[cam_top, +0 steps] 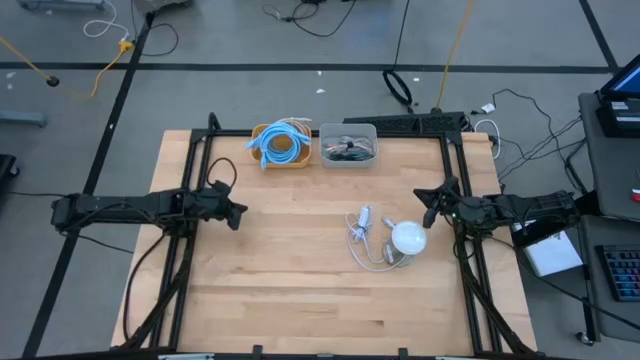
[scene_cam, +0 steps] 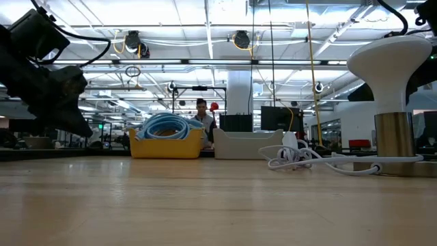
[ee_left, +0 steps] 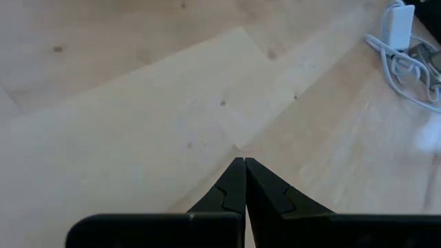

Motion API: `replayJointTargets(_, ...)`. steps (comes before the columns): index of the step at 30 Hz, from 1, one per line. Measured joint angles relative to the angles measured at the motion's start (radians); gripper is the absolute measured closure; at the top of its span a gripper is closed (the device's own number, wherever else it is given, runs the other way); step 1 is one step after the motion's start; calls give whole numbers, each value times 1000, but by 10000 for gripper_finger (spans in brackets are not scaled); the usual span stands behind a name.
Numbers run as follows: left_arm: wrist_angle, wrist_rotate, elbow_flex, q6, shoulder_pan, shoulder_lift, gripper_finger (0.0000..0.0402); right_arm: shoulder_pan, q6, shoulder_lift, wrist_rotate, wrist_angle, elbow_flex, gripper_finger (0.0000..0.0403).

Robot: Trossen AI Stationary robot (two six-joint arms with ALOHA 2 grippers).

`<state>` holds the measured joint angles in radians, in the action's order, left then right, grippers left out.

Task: Pick & Place USB Port
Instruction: Return to Home Position

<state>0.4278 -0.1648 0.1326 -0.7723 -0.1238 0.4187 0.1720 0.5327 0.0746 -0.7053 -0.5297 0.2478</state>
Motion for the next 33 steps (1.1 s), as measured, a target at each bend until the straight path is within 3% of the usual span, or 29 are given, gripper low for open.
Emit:
replayJointTargets(9,-31,7,0,7,0,0,396,0,107,0,1,1,0,403)
replayJointTargets(18,-43,7,0,7,0,0,370,0,110,0,1,1,1,403)
replayJointTargets(33,-46,7,0,10,0,0,369,0,111,0,1,2,1,403)
